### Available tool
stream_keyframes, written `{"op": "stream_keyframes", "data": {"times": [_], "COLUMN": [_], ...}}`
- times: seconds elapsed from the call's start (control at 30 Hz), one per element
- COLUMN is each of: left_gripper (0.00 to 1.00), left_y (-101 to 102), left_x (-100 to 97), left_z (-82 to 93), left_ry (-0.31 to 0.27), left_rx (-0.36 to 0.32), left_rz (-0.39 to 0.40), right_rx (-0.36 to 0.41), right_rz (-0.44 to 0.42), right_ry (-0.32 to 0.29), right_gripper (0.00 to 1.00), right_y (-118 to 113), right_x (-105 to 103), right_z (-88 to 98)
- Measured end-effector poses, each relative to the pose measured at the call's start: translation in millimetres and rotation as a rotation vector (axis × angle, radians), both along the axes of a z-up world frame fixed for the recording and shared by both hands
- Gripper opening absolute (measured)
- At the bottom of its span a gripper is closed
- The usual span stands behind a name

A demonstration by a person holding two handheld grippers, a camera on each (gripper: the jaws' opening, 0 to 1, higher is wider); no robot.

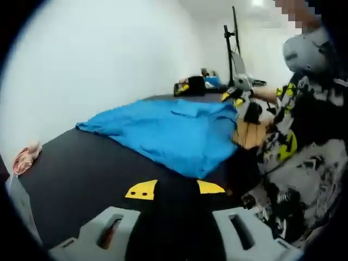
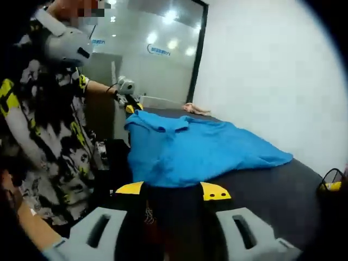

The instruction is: Spread out the cloth and fold it

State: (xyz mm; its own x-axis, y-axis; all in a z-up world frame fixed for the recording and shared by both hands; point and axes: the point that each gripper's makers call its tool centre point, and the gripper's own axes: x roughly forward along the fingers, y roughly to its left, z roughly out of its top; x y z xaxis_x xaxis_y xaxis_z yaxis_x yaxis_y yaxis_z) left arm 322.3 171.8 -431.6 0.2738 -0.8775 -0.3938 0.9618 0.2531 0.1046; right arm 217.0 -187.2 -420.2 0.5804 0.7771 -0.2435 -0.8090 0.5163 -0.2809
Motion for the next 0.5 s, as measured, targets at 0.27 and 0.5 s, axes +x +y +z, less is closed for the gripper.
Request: {"op": "stream_keyframes", "data": {"times": [0.27,0.5], "left_gripper": [0.48,0.43], "left_y": [-21.8,-45.3], "left_x": [17.1,12.5], "left_z": [1.4,1.8], "left_ry": [-0.051,-0.056], "left_rx": [-0.013,-0.038], "left_rz": [-0.038,-0.115], "right_rx": [-0.186,-0.234], "right_rz": [0.006,0.066], "right_ry": [-0.161,-0.164], "right_gripper": [0.34,0.34], "right_y": [18.2,26.4], "right_x": [21.5,22.8], "right_z": [-12.4,-10.2]}}
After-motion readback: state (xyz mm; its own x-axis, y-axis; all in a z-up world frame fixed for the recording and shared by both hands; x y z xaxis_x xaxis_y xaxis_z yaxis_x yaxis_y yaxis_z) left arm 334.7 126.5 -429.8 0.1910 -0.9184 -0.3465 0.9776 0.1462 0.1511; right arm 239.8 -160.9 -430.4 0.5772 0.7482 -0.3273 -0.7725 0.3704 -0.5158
